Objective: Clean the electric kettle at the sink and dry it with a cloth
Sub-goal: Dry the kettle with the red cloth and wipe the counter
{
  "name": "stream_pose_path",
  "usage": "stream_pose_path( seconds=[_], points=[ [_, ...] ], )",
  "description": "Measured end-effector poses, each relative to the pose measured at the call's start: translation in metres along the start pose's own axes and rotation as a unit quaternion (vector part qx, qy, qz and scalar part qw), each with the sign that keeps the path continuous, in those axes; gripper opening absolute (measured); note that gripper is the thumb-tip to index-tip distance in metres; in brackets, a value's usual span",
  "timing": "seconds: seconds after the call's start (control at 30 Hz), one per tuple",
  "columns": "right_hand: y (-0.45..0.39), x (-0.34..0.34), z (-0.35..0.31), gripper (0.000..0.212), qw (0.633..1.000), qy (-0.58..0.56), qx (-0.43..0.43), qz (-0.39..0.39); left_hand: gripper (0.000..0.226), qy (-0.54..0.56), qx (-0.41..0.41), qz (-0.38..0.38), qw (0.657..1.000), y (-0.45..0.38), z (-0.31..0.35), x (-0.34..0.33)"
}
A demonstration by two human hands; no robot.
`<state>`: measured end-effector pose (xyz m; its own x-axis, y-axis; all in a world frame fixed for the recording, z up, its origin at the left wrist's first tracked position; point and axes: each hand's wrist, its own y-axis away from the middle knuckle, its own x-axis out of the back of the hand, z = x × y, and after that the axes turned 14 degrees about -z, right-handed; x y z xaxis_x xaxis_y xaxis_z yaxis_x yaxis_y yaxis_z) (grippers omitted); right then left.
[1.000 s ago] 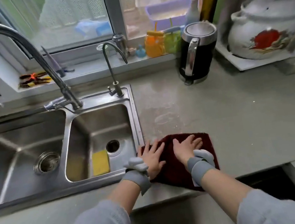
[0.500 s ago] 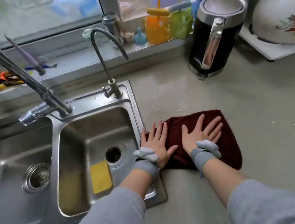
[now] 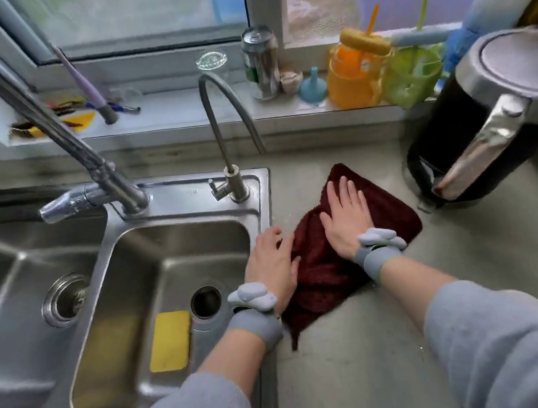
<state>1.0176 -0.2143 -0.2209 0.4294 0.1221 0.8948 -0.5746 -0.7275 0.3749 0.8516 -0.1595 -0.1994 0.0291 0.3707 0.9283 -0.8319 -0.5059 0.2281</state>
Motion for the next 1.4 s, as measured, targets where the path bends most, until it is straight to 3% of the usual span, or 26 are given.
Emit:
stream_pose_path(
  seconds=[0.07, 0.1, 0.17, 0.27, 0.47, 0.6, 0.77, 0.93, 1.1, 1.3, 1.4],
  points=[
    [-0.02, 0.017, 0.005, 0.063, 0.996, 0.051, 0.063, -0.02, 0.024, 0.013, 0.046, -0.005, 0.999, -0.006, -0.008, 0.017],
    [-0.02, 0.019, 0.005, 0.064, 0.996, 0.073, 0.055, -0.001, 0.021, 0.038, 0.078, -0.022, 0.996, -0.006, -0.009, 0.023],
    [-0.01, 0.01, -0.005, 0.069, 0.997, 0.045, -0.016, 0.055, 0.017, 0.09, 0.141, -0.025, 0.986, -0.008, -0.014, 0.029],
    [-0.01, -0.004, -0.022, 0.072, 0.996, -0.011, -0.085, 0.037, 0.016, 0.131, 0.184, -0.013, 0.974, -0.009, -0.011, 0.03],
    [-0.063, 0.009, -0.048, 0.08, 0.994, 0.051, 0.091, -0.024, 0.034, 0.166, 0.246, -0.049, 0.954, -0.007, -0.026, 0.032],
    [-0.024, -0.01, -0.059, 0.075, 0.974, 0.095, 0.206, -0.024, 0.041, 0.175, 0.242, -0.1, 0.949, 0.018, -0.035, 0.031],
    [0.05, -0.02, -0.054, 0.109, 0.962, 0.086, 0.237, -0.106, 0.044, 0.176, 0.205, -0.183, 0.945, 0.065, -0.048, 0.034],
    [0.127, -0.043, -0.051, 0.125, 0.948, 0.11, 0.258, -0.148, 0.051, 0.103, 0.155, -0.271, 0.944, 0.123, -0.044, 0.03],
    [0.207, -0.082, -0.053, 0.099, 0.957, 0.099, 0.237, -0.138, 0.046, 0.066, 0.128, -0.264, 0.954, 0.188, -0.053, 0.021],
    [0.31, -0.122, -0.068, 0.092, 0.969, 0.05, 0.214, -0.115, 0.032, 0.005, 0.069, -0.253, 0.965, 0.264, -0.078, 0.002],
    [0.343, -0.144, -0.082, 0.088, 0.976, 0.036, 0.187, -0.102, 0.043, -0.04, 0.08, -0.201, 0.976, 0.287, -0.094, -0.009]
  ],
)
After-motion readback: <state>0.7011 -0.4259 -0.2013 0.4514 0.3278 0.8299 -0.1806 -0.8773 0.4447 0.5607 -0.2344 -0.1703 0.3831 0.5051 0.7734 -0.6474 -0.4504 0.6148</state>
